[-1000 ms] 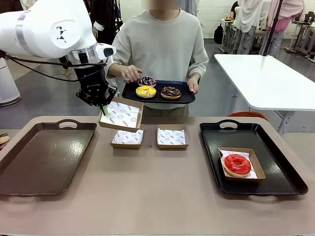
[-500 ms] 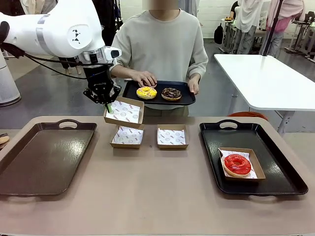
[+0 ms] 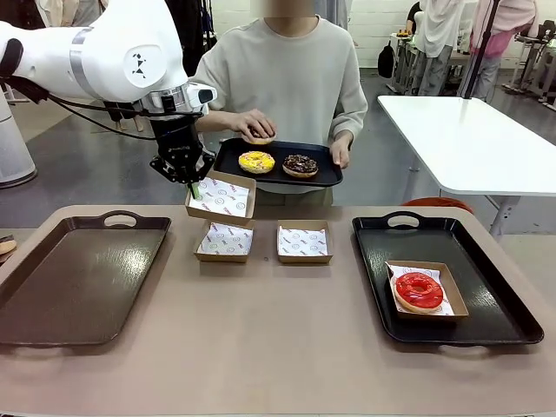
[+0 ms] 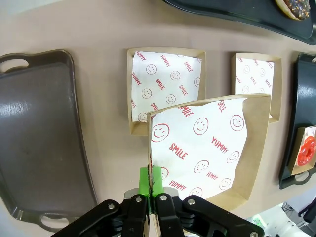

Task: Individually package the donuts and arrange them on the tray.
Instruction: Place the picked Paper togo box on the Handle tray while simultaneously picking up another Paper togo box from the table with the other hand.

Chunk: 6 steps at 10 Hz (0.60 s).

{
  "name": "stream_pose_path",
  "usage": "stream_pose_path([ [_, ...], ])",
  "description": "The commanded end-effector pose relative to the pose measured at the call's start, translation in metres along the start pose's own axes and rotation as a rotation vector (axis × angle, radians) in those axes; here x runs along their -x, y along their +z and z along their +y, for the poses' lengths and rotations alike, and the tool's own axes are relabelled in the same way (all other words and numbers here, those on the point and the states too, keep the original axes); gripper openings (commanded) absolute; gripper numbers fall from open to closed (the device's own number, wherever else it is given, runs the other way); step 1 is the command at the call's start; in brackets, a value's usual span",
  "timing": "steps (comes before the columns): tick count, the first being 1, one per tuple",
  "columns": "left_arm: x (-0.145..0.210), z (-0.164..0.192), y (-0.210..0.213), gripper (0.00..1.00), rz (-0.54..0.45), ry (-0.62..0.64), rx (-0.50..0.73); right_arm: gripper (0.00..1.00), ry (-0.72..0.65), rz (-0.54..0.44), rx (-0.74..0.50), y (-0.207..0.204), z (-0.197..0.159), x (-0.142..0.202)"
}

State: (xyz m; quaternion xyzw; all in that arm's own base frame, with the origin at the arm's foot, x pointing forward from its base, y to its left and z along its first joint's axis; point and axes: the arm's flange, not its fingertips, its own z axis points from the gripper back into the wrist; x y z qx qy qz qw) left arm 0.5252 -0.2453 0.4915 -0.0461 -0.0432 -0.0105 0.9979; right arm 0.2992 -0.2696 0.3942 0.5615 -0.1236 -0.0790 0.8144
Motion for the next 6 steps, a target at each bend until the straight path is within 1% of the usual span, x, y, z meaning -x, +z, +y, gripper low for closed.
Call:
stream_pose_path([
  [1,0.0046,0.0030,0.0018,0.00,0.000,0.005,-0.001,1.00,-0.013,-0.001,-0.001,0.0003,0.0000,0.0000],
  [6,0.0046,0.0030,0.0018,0.00,0.000,0.005,-0.001,1.00,-0.013,-0.001,-0.001,0.0003,0.0000,0.0000],
])
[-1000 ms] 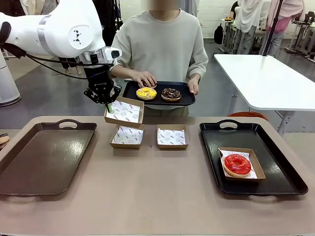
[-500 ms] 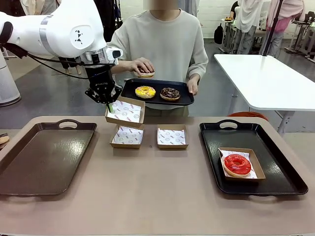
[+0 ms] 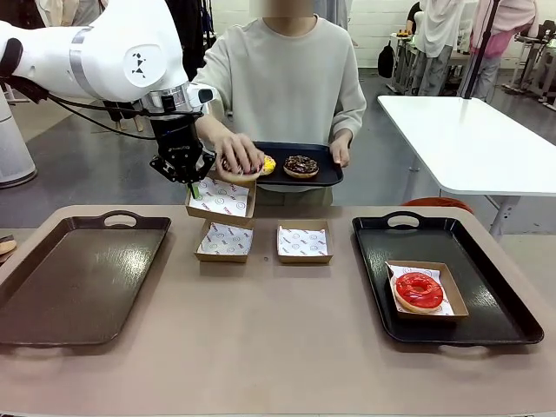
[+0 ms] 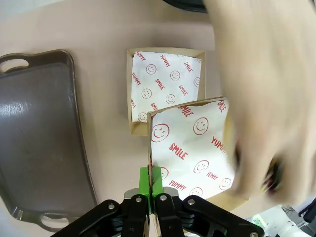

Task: Individually package the donuts and arrange them on the tray.
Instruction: Place the picked Paper togo box on the Handle tray while simultaneously picking up another Paper togo box from the table with the other hand.

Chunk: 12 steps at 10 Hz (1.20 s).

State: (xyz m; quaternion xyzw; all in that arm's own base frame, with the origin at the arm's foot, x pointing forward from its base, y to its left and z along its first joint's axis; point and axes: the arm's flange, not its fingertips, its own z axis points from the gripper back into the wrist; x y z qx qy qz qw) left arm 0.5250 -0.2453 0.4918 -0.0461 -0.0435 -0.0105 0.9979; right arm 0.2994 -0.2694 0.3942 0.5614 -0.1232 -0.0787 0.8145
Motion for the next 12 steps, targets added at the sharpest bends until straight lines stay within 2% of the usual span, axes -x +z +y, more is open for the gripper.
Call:
stream_pose_path([
  [1,0.0044,0.0030,0.0015,0.00,0.001,0.005,-0.001,1.00,-0.014,-0.002,-0.001,0.0006,-0.0001,0.0001],
  [12,0.0044,0.0030,0.0015,0.00,0.001,0.005,-0.001,1.00,-0.014,-0.002,-0.001,0.0006,-0.0001,0.0001],
])
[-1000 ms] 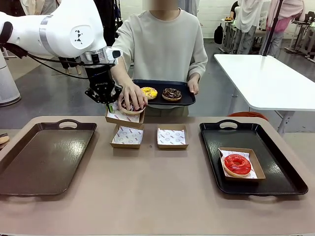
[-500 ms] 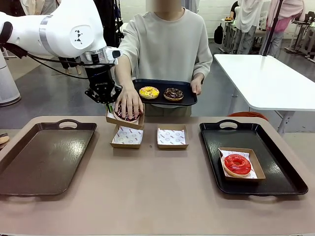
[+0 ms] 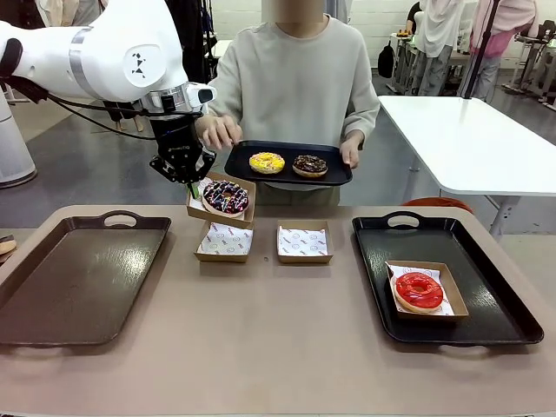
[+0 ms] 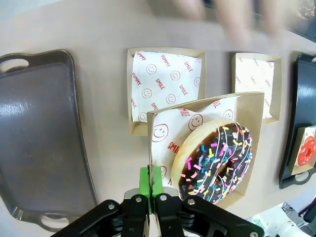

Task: Individually package the donuts and arrange them on the tray.
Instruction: Place the picked Paper togo box on the Handle tray while simultaneously picking up another Paper togo box from the table with the other hand.

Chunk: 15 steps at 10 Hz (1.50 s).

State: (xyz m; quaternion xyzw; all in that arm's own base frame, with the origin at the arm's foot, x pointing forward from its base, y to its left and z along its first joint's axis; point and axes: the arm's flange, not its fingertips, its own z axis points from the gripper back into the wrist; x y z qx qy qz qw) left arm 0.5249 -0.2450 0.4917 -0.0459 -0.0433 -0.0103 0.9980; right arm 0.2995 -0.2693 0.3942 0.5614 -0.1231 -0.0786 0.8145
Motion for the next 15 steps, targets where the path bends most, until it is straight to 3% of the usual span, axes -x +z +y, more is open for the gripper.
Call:
stream_pose_path([
  [1,0.004,0.003,0.002,0.00,0.000,0.004,-0.001,1.00,-0.014,-0.003,-0.001,0.001,0.000,0.000],
  [8,0.004,0.003,0.002,0.00,0.000,0.004,-0.001,1.00,0.000,0.000,0.000,0.000,0.000,0.000],
  [9,0.000,0.000,0.000,0.01,0.000,0.000,0.000,1.00,0.017,0.050,0.025,-0.014,0.007,-0.009],
  [12,0.030,0.052,0.027,0.01,-0.021,-0.088,0.087,1.00,0.073,0.101,0.143,-0.070,0.064,-0.047],
  [15,0.074,0.121,0.045,0.01,-0.041,-0.070,0.174,1.00,0.156,0.054,0.267,-0.133,0.148,-0.094],
])
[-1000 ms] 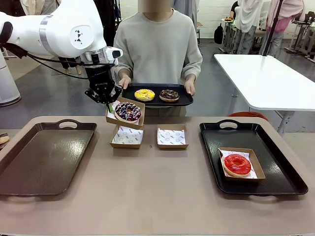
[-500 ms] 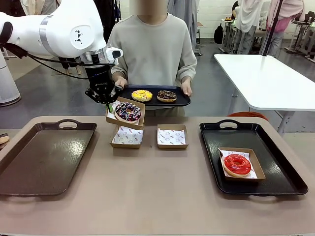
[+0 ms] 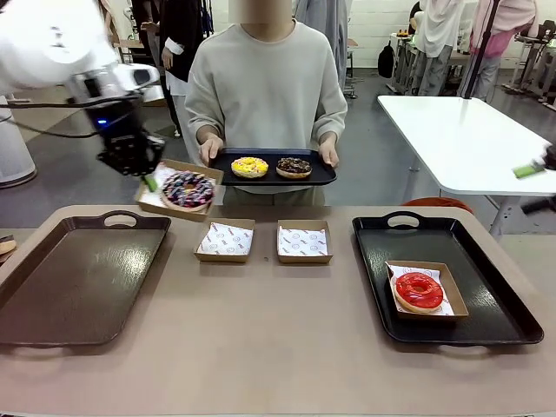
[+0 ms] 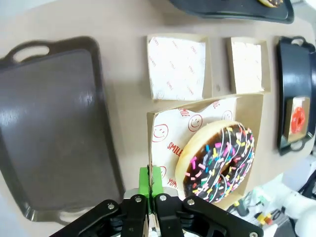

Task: Individually package the donuts and arrange them on the tray.
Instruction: Place the picked Paper togo box on the Handle tray while simultaneously picking up another Paper togo box from the table with the other hand.

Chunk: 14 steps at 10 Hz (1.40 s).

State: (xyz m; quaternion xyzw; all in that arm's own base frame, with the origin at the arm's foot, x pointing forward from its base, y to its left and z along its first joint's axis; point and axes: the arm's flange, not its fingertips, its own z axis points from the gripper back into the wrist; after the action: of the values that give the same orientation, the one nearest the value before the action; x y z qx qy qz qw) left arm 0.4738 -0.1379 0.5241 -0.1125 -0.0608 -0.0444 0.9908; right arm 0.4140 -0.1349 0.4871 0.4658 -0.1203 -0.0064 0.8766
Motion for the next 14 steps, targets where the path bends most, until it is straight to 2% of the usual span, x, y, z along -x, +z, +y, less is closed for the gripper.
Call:
stream_pose_path([
  [1,0.039,0.035,0.004,0.01,-0.013,0.004,0.050,1.00,0.039,-0.027,0.126,-0.026,0.040,-0.027],
  [3,0.066,0.072,0.003,0.01,-0.010,0.046,0.075,1.00,0.099,-0.035,0.247,-0.075,0.085,-0.051],
  [4,0.076,0.088,0.003,0.01,-0.009,0.070,0.077,1.00,0.126,-0.028,0.269,-0.101,0.100,-0.061],
  [6,0.097,0.112,0.000,0.01,0.001,0.111,0.051,1.00,0.153,-0.014,0.349,-0.160,0.118,-0.077],
  [8,0.111,0.127,-0.007,0.01,0.014,0.132,0.048,1.00,0.180,0.021,0.396,-0.200,0.134,-0.077],
  [11,0.119,0.148,-0.024,0.01,0.076,0.136,-0.003,1.00,0.202,0.078,0.458,-0.261,0.137,-0.067],
  [14,0.117,0.157,-0.041,0.01,0.154,0.140,-0.075,1.00,0.229,0.138,0.497,-0.299,0.131,-0.049],
])
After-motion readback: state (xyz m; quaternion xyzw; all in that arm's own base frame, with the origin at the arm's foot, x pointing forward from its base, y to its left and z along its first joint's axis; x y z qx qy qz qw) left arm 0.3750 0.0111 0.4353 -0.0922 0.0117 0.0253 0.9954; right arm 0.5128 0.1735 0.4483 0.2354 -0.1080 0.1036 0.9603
